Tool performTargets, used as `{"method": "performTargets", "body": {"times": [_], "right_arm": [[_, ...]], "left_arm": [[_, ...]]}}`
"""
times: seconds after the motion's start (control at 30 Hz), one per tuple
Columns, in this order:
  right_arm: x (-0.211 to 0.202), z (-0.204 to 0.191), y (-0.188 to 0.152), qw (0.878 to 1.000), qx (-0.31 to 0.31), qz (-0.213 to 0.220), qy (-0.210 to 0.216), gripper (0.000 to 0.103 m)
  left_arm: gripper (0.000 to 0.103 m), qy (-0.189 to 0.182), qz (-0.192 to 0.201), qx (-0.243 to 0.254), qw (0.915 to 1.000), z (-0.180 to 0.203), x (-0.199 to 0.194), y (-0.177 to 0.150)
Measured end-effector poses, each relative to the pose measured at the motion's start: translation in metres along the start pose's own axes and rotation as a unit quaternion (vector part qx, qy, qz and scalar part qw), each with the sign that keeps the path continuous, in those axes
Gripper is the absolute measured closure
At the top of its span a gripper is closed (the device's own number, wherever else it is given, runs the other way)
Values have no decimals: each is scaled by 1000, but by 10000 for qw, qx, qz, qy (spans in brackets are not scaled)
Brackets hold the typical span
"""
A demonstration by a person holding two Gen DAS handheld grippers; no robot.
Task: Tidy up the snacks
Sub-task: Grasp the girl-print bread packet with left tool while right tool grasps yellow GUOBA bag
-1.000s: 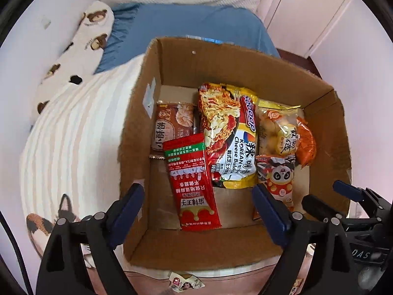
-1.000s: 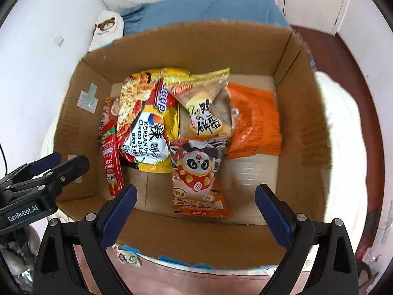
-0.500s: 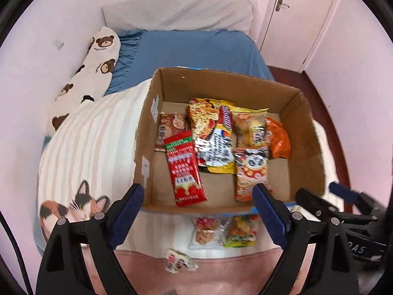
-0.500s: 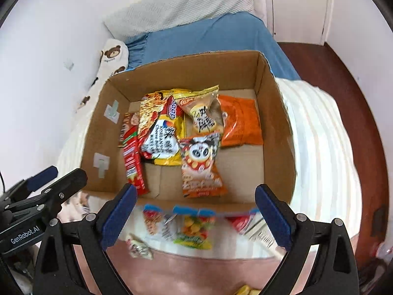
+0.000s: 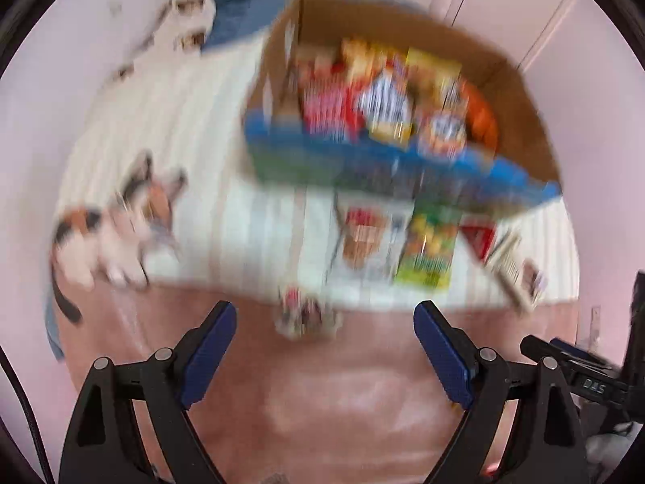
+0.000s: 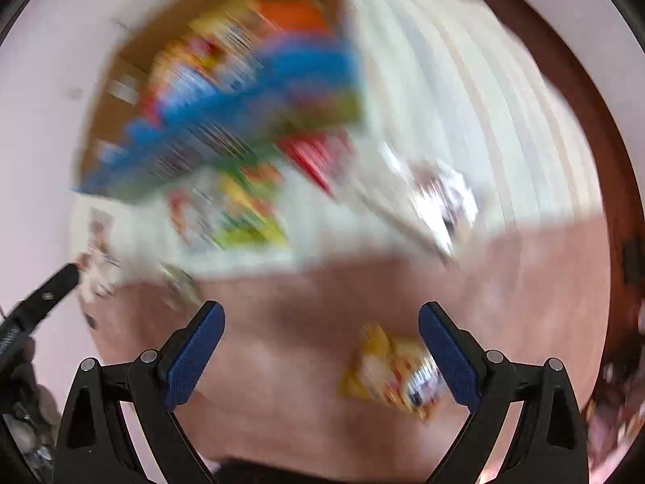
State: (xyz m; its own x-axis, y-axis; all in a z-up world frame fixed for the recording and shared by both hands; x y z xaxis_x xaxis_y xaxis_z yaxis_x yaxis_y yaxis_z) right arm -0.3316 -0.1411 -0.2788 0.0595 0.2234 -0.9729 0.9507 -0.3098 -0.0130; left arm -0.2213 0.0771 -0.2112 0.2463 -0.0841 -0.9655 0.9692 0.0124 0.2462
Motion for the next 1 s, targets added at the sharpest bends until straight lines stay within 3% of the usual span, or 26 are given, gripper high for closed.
{"method": "performTargets", "body": {"times": [0.13,0.17,0.3,0.43,0.5,0.57,0.63,0.83,1.0], "right_arm": [[33,38,-24,9986,220,-215,-438,4],[40,46,-29,9983,356,-268,-388,4],[67,50,-48,9926,952,-700,274,4],[65,-9,-56,9896,162,-876,1132,4],[53,-24,-52,9939,-410,-632,802,4],[47,-25,-40,9949,-977,-238,-127,4],[53,-25,-33,9912,-1244,-150,-430,4],[115,-34,-38,9799,-1692,-868,-609,4],[123,-40,-29,9825,-1556,-522,-886,5]], "left_arm": [[13,99,-438,-150,9989,-14,33,-34],[13,105,-522,-187,9984,-16,40,-40],[13,57,-732,-294,9969,-20,56,-59],[13,46,-758,-302,9967,-21,59,-63],[13,58,-730,-293,9969,-22,58,-62],[13,91,-688,-300,9971,-25,58,-61],[13,119,-684,-331,9970,-29,59,-59],[13,152,-644,-128,9977,-38,68,-56],[13,168,-771,-79,9969,-42,79,-49]]}}
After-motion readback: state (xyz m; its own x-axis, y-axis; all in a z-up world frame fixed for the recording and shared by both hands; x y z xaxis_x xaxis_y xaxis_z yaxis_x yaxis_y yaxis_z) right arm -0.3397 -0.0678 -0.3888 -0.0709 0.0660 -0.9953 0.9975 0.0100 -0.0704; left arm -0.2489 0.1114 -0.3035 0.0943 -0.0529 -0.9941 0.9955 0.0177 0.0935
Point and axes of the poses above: each gripper's, at about its wrist camera, not at the fingertips, and x roughly the way its jaws point, z to its right, y to its top, the point moved 8 cm from there along x, roughly the way its jaws point, and after that the axes turned 2 degrees about -y, right-handed, at the moved point
